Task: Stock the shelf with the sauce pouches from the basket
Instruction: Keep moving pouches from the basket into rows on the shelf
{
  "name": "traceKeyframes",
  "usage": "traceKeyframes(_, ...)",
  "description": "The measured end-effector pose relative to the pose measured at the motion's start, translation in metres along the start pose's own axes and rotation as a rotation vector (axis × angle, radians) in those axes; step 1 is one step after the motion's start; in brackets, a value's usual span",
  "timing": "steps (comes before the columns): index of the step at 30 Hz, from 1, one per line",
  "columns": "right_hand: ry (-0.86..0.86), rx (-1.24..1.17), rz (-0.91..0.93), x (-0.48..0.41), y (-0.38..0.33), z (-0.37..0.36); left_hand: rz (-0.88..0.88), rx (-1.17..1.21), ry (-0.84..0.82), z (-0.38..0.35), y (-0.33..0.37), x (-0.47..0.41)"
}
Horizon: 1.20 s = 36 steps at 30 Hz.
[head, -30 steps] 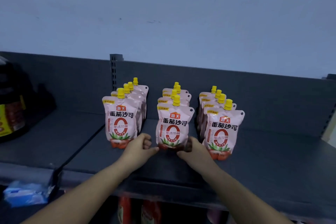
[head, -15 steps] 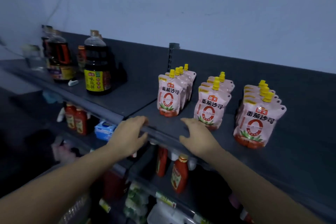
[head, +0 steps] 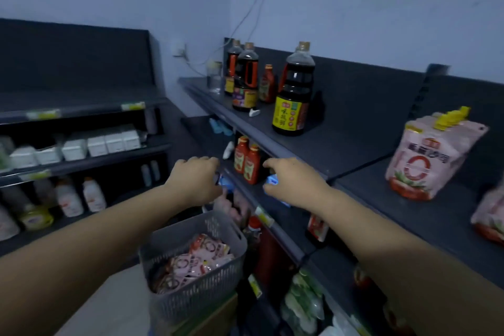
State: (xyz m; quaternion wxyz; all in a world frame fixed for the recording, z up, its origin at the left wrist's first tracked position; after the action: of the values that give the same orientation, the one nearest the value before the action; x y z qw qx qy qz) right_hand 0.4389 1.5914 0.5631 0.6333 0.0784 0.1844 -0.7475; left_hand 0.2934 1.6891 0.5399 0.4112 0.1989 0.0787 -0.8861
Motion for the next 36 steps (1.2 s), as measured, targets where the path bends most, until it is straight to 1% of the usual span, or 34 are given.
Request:
traceKeyframes(4, -0.052, -0.036, 0.112, -0.062, -0.048, -0.045, 0.112, -0.062, -0.043, -0.012, -0.079, -0.001)
traceKeyframes(7, -0.112, -0.076, 0.163, -0.101, -0.078, -0.082, 0.195, -0.084, -0.095, -0.026, -0.134, -0.001)
traceKeyframes(10, -0.191, -0.090, 0.207, -0.130, -0.098, -0.118, 0.254, -0.095, -0.141, -0.044, -0.177, -0.003)
traceKeyframes(13, -0.268, -0.096, 0.231, -0.153, -0.105, -0.162, 0.305, -0.102, -0.204, -0.071, -0.204, -0.003)
traceKeyframes(17, -0.408, -0.036, 0.219, -0.174, -0.098, -0.229, 0.340, -0.080, -0.290, -0.119, -0.220, -0.001)
traceKeyframes(20, -0.477, 0.038, 0.230, -0.187, -0.081, -0.274, 0.369, -0.065, -0.388, -0.162, -0.227, -0.001)
traceKeyframes(24, -0.653, -0.010, 0.254, -0.198, -0.058, -0.322, 0.444, -0.019, -0.491, -0.217, -0.232, -0.002)
traceKeyframes(27, -0.769, 0.013, 0.268, -0.203, -0.037, -0.365, 0.512, 0.020, -0.576, -0.252, -0.230, -0.001)
traceKeyframes(29, -0.857, 0.022, 0.274, -0.202, -0.024, -0.396, 0.544, 0.046, -0.621, -0.276, -0.229, 0.003)
traceKeyframes(33, -1.007, 0.032, 0.262, -0.189, -0.004, -0.453, 0.624, 0.127, -0.660, -0.324, -0.231, 0.022)
traceKeyframes(36, -1.094, 0.070, 0.226, -0.169, 0.017, -0.501, 0.627, 0.167, -0.709, -0.364, -0.228, 0.040)
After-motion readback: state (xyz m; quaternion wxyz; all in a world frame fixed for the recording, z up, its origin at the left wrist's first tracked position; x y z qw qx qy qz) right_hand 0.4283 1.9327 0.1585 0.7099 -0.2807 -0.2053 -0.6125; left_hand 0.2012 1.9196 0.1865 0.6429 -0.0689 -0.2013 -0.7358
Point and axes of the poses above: each hand's wrist, its own x-axis away from the middle knuckle, its own z-axis out of the back of the hand, y = z × x, the point moved 4 cm from there along -x, towards the middle knuckle, and after that the axes turned 13 degrees about y, right-handed, at the moved point
